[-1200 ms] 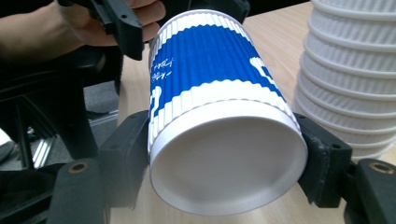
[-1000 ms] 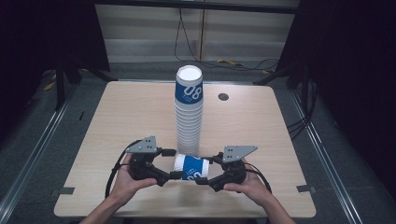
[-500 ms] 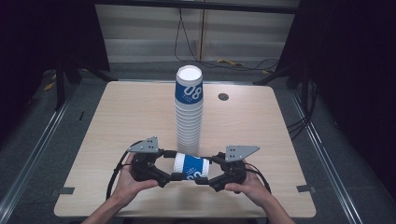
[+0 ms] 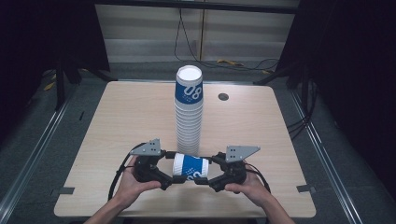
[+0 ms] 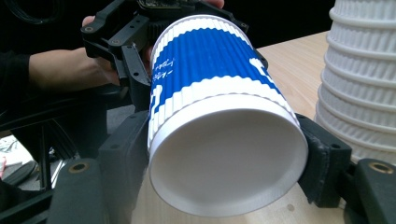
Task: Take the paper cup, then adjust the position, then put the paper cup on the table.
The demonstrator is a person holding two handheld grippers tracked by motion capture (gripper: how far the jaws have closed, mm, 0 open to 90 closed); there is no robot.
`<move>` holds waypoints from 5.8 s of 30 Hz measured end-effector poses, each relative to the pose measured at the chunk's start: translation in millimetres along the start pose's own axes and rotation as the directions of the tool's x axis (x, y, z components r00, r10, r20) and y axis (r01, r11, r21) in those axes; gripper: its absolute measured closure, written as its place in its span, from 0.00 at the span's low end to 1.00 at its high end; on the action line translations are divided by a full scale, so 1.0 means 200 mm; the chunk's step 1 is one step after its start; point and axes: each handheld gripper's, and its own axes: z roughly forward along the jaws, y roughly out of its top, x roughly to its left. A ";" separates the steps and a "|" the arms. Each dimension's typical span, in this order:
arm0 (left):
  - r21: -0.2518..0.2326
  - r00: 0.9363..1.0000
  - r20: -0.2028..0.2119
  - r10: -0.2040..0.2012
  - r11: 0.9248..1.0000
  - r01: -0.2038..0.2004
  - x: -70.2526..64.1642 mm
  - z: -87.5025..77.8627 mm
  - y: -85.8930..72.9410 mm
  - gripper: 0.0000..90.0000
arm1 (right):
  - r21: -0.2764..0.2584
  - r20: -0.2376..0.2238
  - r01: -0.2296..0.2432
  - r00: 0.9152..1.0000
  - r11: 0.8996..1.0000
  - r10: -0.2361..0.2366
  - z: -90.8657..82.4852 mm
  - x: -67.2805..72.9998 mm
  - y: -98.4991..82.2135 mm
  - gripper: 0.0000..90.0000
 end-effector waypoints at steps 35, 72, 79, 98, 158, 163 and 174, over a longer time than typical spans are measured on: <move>-0.064 0.999 -0.024 0.033 0.997 -0.034 -0.02 0.00 -0.01 0.15 | 0.014 -0.001 -0.032 0.999 0.999 0.032 -0.01 -0.01 0.01 0.30; -0.002 0.992 -0.123 0.038 0.999 -0.039 0.02 -0.18 0.05 0.18 | 0.170 0.087 -0.099 0.993 0.980 0.085 0.00 -0.04 -0.01 0.21; 0.043 0.987 -0.148 0.064 0.997 -0.058 0.02 -0.23 0.07 0.17 | 0.148 0.138 -0.127 0.985 0.981 0.107 -0.04 -0.06 -0.01 0.16; 0.146 0.938 -0.347 0.015 0.989 0.039 0.14 -0.40 0.10 0.17 | 0.144 0.222 -0.148 0.968 0.979 0.114 -0.08 -0.09 -0.01 0.16; 0.625 0.796 -0.595 0.109 0.686 0.373 0.54 -0.42 0.18 0.15 | 0.149 0.245 -0.162 0.962 0.975 0.122 -0.09 -0.11 -0.03 0.16; 0.645 0.748 -0.641 0.173 0.651 0.401 0.56 -0.38 0.20 0.15 | 0.150 0.240 -0.167 0.962 0.974 0.129 -0.09 -0.11 -0.04 0.16; 0.698 0.774 -0.606 0.187 0.592 0.403 0.60 -0.28 0.20 0.14 | 0.148 0.245 -0.172 0.961 0.974 0.132 -0.09 -0.11 -0.04 0.16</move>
